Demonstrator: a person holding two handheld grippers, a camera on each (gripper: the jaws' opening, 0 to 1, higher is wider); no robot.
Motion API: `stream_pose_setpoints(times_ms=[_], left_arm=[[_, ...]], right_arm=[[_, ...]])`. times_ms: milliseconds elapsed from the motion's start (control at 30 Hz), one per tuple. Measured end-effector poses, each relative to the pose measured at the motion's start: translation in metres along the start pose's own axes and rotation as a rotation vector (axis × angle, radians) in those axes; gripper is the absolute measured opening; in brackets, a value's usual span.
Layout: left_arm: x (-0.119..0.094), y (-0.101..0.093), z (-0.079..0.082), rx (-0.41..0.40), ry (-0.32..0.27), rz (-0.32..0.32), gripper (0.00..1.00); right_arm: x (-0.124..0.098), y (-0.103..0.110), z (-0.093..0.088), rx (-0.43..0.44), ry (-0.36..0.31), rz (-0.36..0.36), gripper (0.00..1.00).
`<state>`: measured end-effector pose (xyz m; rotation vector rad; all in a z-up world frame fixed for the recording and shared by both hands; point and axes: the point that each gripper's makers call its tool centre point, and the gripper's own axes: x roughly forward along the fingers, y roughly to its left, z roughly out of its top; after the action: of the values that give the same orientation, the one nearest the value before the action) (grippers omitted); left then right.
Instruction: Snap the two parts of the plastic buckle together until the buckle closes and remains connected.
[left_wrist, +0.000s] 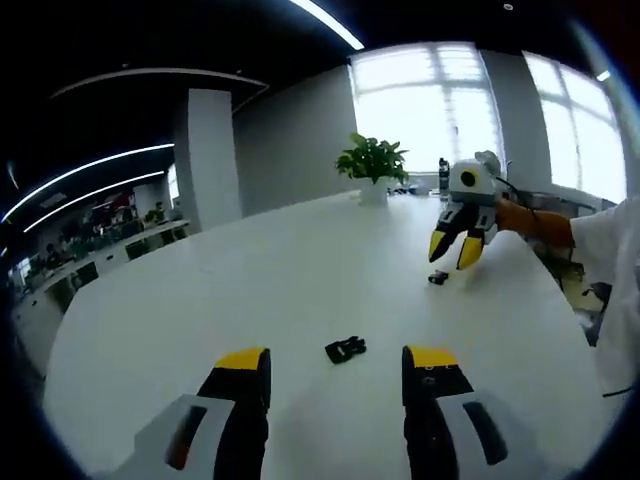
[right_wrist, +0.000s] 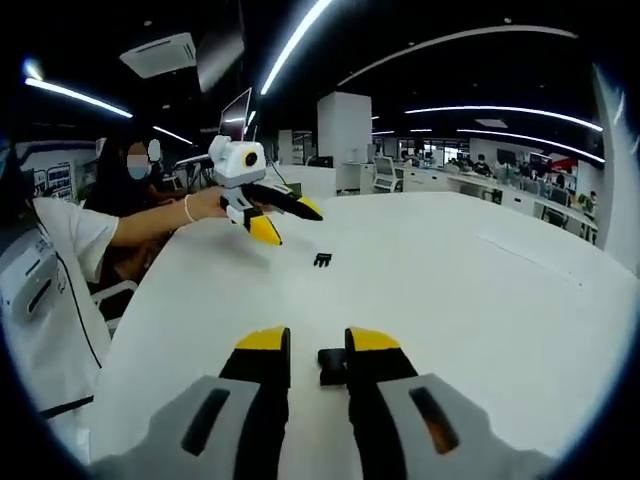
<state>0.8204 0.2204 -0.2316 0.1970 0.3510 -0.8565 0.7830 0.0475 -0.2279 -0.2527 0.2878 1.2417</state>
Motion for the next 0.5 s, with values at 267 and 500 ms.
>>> stream_pose_setpoints(times_ms=[267, 500], left_arm=[[0.0031, 0.0025, -0.0028, -0.011, 0.021, 0.026, 0.38], [0.0048, 0.0032, 0.0001, -0.025, 0.002, 0.031, 0.35]], right_arm=[[-0.0041, 0.0013, 0.0013, 0.023, -0.034, -0.006, 0.21], [-0.0089, 0.0051, -0.0013, 0.051, -0.054, -0.007, 0.21]])
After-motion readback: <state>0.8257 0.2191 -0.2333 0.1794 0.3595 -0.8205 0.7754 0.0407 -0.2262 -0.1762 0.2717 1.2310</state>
